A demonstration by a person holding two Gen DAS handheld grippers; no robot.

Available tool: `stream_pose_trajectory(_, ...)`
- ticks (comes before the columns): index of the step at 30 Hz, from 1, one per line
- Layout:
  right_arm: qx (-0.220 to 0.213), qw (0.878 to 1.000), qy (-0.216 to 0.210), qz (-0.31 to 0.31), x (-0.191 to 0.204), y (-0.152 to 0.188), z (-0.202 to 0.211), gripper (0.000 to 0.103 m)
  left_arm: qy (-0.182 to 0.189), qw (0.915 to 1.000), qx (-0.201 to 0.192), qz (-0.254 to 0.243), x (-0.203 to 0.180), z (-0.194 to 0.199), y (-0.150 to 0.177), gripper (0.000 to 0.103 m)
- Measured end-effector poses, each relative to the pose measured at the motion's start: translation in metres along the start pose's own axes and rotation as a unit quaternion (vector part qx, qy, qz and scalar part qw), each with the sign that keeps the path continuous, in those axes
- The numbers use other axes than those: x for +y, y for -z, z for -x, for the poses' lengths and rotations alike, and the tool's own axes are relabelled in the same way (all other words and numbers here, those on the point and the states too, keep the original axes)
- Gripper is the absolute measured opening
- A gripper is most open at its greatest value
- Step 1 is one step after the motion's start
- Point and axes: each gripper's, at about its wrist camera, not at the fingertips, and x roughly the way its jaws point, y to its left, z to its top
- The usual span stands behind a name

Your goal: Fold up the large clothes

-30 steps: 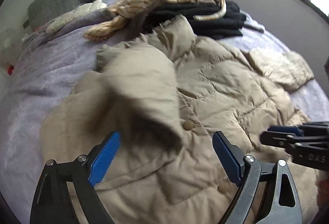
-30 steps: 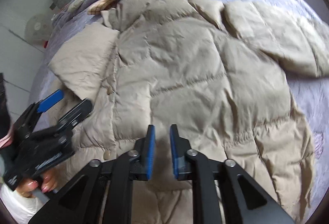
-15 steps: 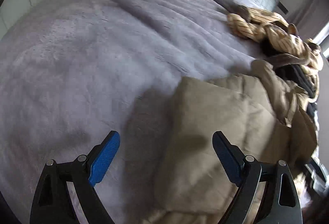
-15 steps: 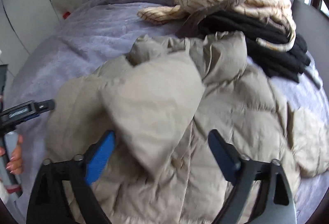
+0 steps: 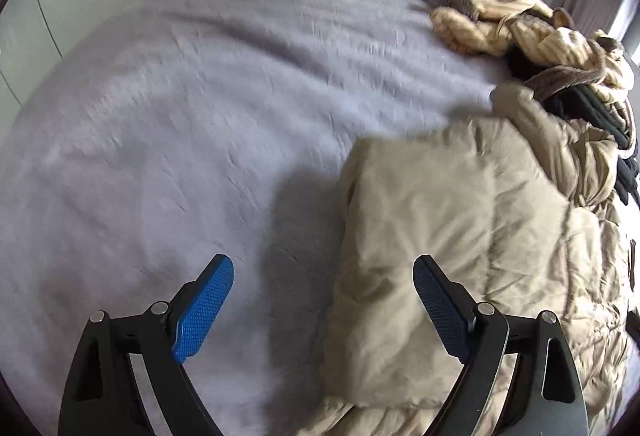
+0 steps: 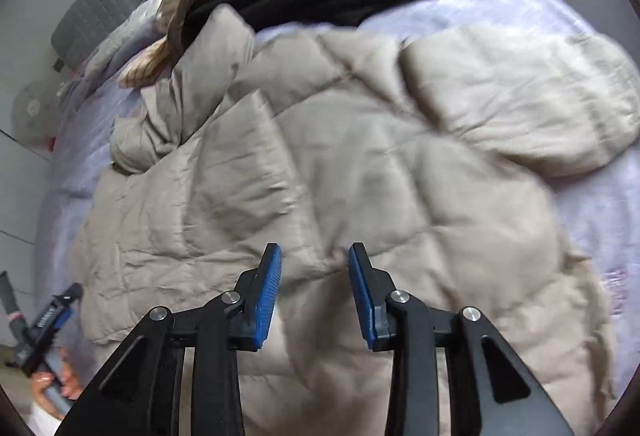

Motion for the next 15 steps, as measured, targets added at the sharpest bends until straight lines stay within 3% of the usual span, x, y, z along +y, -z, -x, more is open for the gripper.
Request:
stream_pose_trajectory(4,-0.012,0.999,-0.043,0.031,0.008,-0.010,0.013,0.038,-0.004,0.9998,-0.020,-0.007,0.004,0.012,-0.011,0.092)
stream_pose_trajectory(5,0.000,0.998,-0.045,0.040,0.011,-0.010,0.008,0.044,-0.008,0.9997,-0.020,-0.011,0.004,0.010,-0.014,0.092)
stream_pose_trajectory(6,0.022,0.998,-0.036,0.044,0.015,-0.014,-0.005,0.057,-0.012,0.9997,-0.017,-0.012,0.004,0.007,-0.017,0.092)
stream_pose_trajectory(8,0.049,0.998,-0.033,0.019,0.009,-0.018,-0.023,0.072,0.007,1.0000,0.002,-0.001,0.008,-0.008,-0.023,0.092)
stream_pose_trajectory(10,0.076,0.996,-0.047,-0.016,0.000,-0.009,-0.040,0.072,0.034,0.9982,0.039,0.029,0.014,-0.027,-0.026,0.092)
stream_pose_trajectory(11,0.087,0.993,-0.068,-0.038,-0.004,-0.009,-0.049,0.072,0.049,0.9964,0.050,0.047,0.017,-0.033,-0.029,0.087)
stream_pose_trajectory(12,0.091,0.991,-0.081,-0.048,-0.005,-0.008,-0.053,0.060,0.058,0.9956,0.050,0.053,0.016,-0.035,-0.030,0.081)
stream_pose_trajectory(13,0.094,0.989,-0.100,-0.054,-0.003,-0.008,-0.057,0.039,0.067,0.9952,0.047,0.053,0.013,-0.035,-0.032,0.069)
stream_pose_trajectory(14,0.099,0.988,-0.110,-0.046,0.002,-0.010,-0.060,0.009,0.071,0.9956,0.043,0.044,0.008,-0.033,-0.034,0.054)
stream_pose_trajectory(15,0.089,0.991,-0.097,-0.027,0.008,-0.013,-0.057,0.009,0.072,0.9961,0.038,0.033,0.002,-0.031,-0.035,0.045)
